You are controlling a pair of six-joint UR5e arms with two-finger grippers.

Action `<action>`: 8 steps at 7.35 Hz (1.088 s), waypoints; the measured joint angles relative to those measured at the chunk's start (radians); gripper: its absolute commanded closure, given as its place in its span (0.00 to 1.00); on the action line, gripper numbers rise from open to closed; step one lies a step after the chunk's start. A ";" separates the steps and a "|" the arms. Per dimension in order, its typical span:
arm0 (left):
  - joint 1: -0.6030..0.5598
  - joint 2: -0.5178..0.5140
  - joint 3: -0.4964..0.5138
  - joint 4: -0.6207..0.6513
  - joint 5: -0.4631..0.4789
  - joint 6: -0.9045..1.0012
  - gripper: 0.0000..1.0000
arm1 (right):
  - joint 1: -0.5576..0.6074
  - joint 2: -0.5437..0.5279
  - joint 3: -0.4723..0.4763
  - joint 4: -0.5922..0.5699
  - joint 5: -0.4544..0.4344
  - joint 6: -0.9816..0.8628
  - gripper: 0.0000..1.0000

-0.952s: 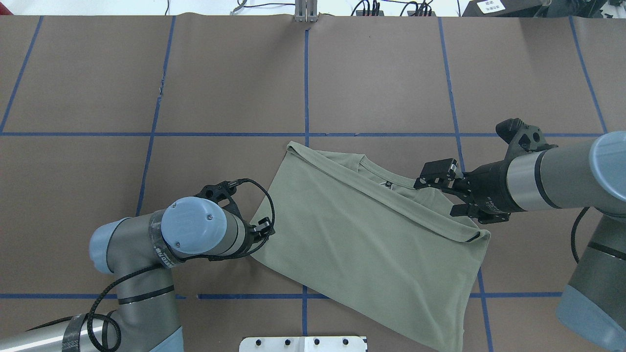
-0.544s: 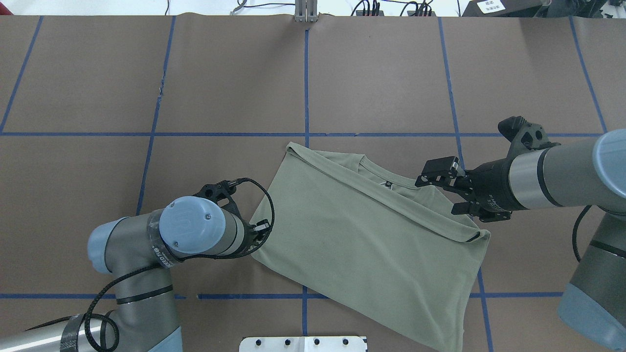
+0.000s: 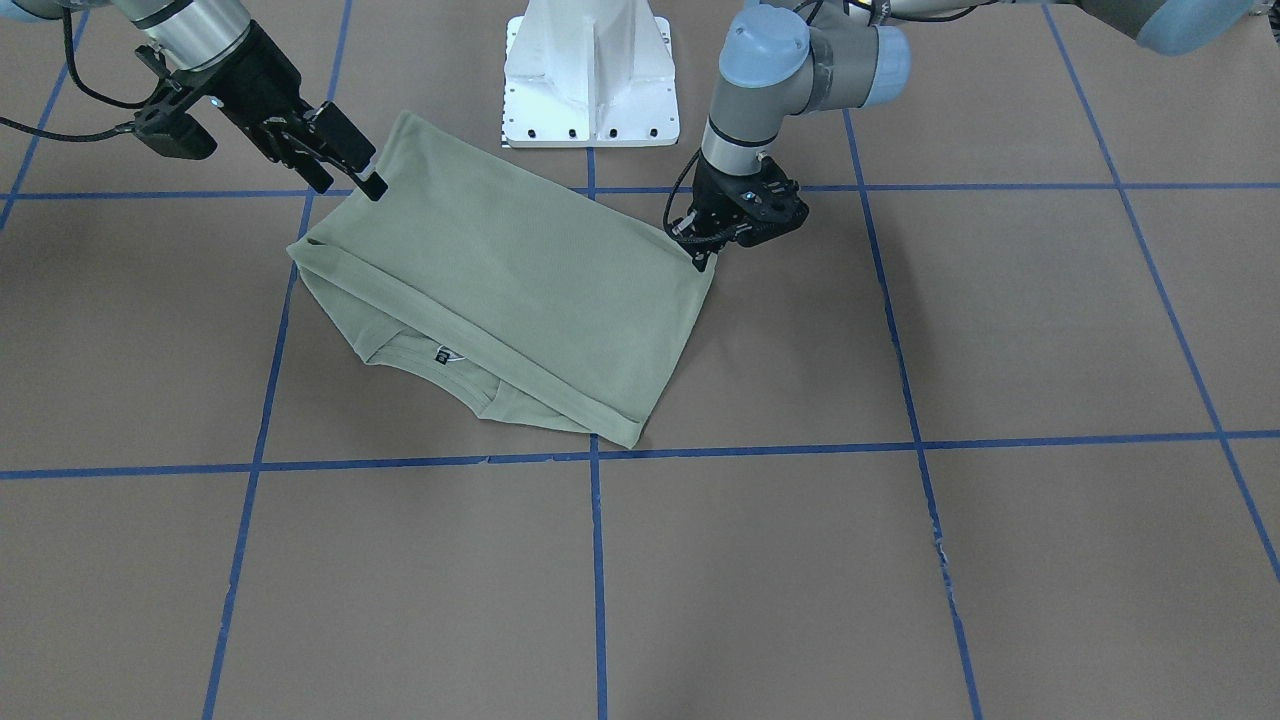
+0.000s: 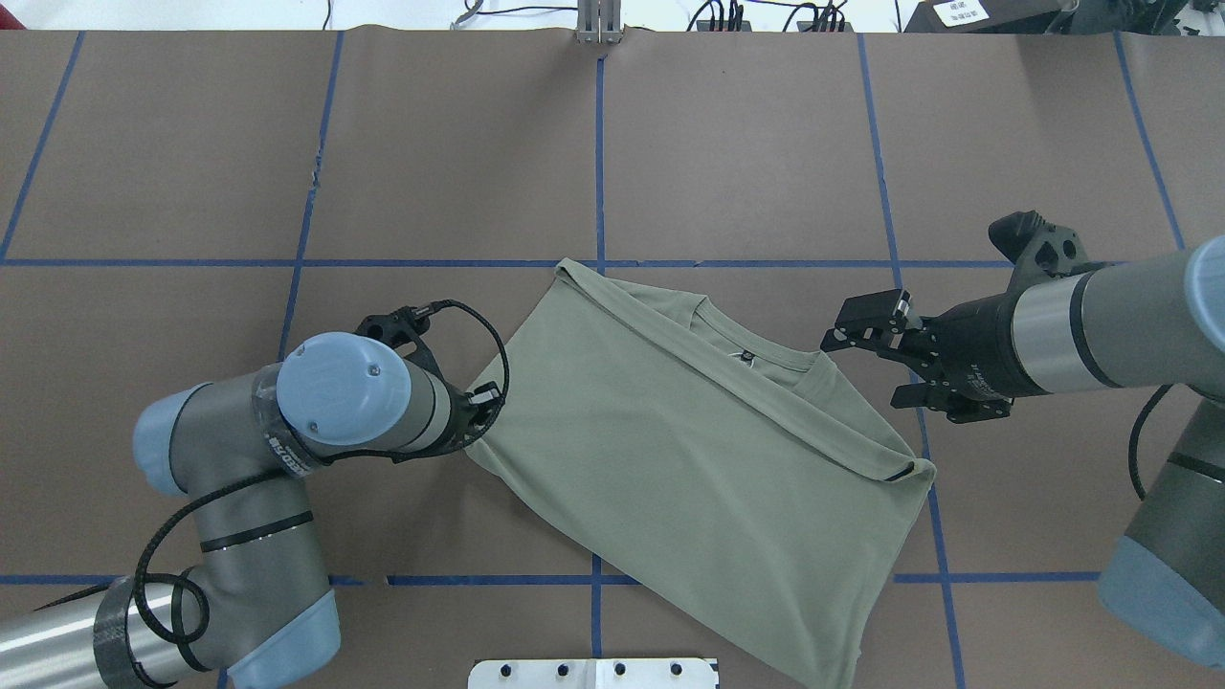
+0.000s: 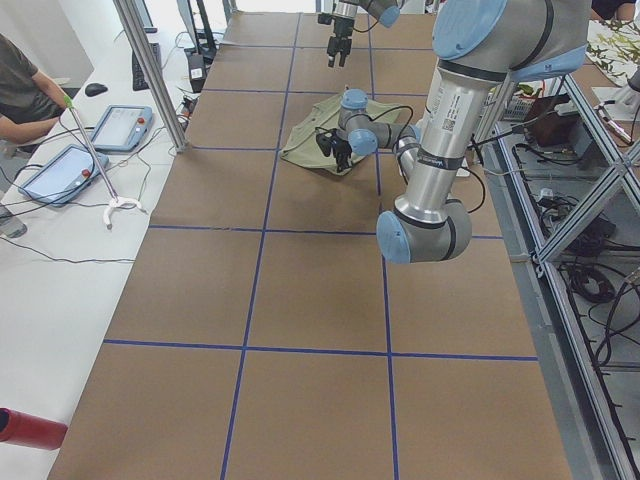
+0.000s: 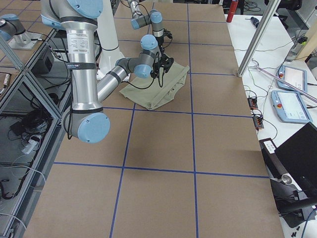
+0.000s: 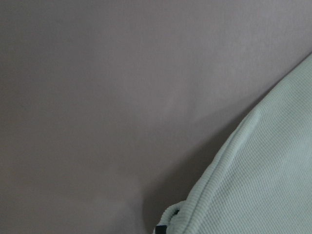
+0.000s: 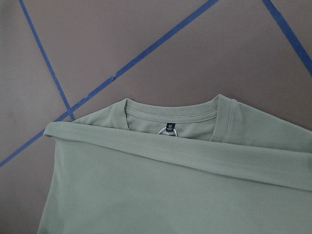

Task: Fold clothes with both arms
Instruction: 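Pull the shirt corner away from the robot with the left gripper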

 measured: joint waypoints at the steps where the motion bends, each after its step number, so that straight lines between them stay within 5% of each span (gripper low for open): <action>1: -0.039 -0.007 0.018 0.003 0.003 0.001 1.00 | 0.019 0.002 0.000 0.000 0.017 0.000 0.00; 8: -0.250 -0.180 0.327 -0.178 0.118 0.214 1.00 | 0.059 0.009 -0.003 0.000 0.029 0.000 0.00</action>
